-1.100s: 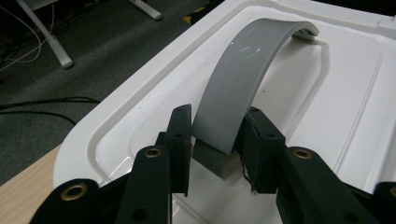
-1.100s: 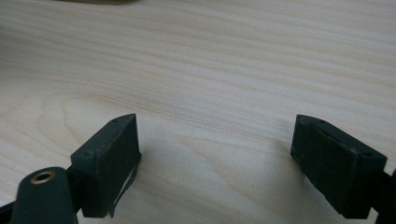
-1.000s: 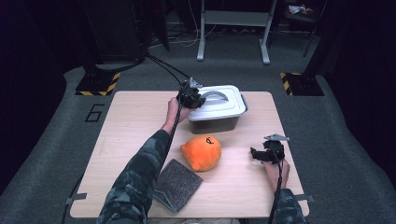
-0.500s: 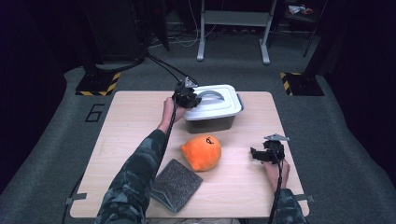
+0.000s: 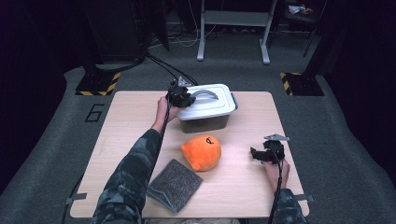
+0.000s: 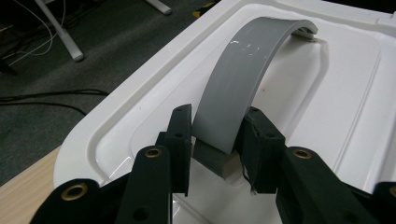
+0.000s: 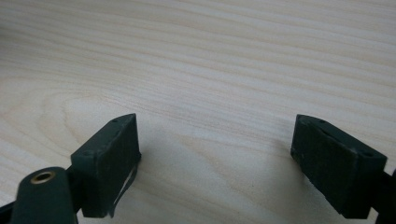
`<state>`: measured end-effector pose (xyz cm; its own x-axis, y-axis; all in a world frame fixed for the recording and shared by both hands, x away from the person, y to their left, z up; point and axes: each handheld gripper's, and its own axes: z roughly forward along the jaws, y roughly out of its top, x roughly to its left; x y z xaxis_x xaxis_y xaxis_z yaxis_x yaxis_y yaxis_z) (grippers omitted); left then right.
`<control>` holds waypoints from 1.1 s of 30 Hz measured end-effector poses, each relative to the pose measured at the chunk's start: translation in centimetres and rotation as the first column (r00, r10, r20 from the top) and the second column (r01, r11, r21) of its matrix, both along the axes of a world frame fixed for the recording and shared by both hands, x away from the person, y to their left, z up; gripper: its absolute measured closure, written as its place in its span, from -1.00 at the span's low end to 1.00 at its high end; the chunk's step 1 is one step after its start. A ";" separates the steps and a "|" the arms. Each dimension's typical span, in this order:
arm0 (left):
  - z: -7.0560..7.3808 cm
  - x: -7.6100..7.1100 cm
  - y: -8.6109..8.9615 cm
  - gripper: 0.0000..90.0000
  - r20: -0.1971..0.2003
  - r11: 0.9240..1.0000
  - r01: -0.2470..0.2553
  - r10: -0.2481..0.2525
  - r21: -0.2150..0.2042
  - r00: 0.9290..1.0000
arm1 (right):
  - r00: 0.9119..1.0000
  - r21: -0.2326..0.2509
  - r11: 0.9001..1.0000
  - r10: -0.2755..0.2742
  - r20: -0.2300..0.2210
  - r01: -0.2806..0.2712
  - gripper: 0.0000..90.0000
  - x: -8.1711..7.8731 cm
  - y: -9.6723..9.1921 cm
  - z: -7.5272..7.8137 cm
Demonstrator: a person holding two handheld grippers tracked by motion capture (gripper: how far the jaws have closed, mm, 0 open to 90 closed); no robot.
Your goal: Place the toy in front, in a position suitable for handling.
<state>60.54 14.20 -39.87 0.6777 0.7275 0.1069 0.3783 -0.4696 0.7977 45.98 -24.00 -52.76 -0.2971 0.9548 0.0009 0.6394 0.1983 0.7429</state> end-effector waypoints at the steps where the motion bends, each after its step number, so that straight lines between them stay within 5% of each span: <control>1: 0.0 0.0 0.1 0.48 0.001 1.000 0.000 0.000 0.002 1.000 | 1.000 0.000 1.000 0.000 0.000 0.000 -0.68 0.0 0.0 0.0; 33: 0.2 -0.2 5.4 0.48 0.003 0.999 -0.035 0.035 0.026 0.999 | 1.000 0.000 1.000 -0.001 0.001 0.001 -0.68 0.0 0.0 0.0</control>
<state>60.38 19.59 -39.71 0.6516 0.7477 0.1279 0.3929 -0.4769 0.7863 45.99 -23.99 -52.76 -0.2966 0.9550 0.0006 0.6388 0.1980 0.7435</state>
